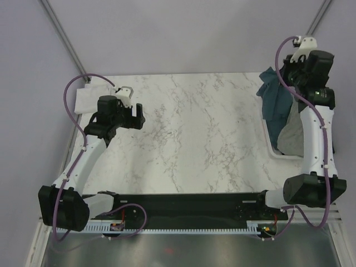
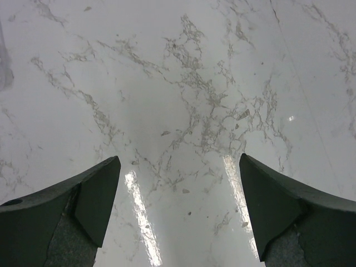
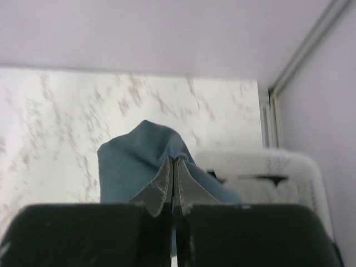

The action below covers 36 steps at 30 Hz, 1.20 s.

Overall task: Fold and stack the t-shirts
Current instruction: Grab the tshirt from the pile, then move the tshirt to the center of the board

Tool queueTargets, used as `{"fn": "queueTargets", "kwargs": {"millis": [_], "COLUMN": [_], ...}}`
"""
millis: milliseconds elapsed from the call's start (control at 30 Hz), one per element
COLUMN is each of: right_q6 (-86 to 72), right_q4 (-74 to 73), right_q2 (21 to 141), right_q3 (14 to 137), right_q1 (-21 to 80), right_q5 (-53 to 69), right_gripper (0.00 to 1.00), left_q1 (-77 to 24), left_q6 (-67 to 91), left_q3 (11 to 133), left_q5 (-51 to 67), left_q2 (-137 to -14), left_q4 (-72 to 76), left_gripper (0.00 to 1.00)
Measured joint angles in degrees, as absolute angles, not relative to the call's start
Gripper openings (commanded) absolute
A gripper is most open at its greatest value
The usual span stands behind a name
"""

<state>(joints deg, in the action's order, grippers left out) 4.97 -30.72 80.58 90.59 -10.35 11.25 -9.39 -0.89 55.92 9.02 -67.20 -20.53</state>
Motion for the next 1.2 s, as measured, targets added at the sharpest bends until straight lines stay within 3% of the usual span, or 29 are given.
{"fn": "queueTargets", "kwargs": {"millis": [200,333,500,667,733,800,1033,1200], "right_q6": [2.02,-1.98,-9.39,-18.22,-19.49,-18.33,3.03,9.43], "right_q4": [-34.87,-33.41,-28.73,-17.43,-14.57,-13.78,-29.28,-32.29], "right_q2": [81.19,80.36,77.71,72.36,70.52,69.82,78.15,72.40], "right_q3": [113.10,119.98,117.67,102.61,94.76,87.05,71.70,64.64], "right_q1": [-10.07,-9.74,-9.61,-9.32,-9.02,-8.78,-8.67,-7.92], "right_q5": [22.90,30.85,41.08,50.87,53.32,54.19,39.83,35.90], "right_gripper": [0.00,0.00,0.00,0.01,0.34,0.55,0.60,0.62], "left_q1": [-9.39,-9.37,-9.34,-9.06,-9.04,-8.99,-8.95,-8.97], "left_q6": [-0.43,-0.30,-0.14,0.36,0.51,0.62,0.62,0.67], "left_q3": [55.90,54.50,52.49,51.59,51.42,51.24,51.22,52.36], "left_q5": [9.63,10.28,11.11,11.03,11.09,11.27,17.47,27.11], "left_q2": [-67.72,-64.88,-61.82,-61.23,-61.21,-61.21,-61.95,-68.60], "left_q4": [-20.78,-19.03,-17.43,-16.14,-15.99,-15.94,-16.14,-17.65], "left_gripper": [0.94,0.93,0.93,0.93,0.93,0.93,0.90,0.87]}}
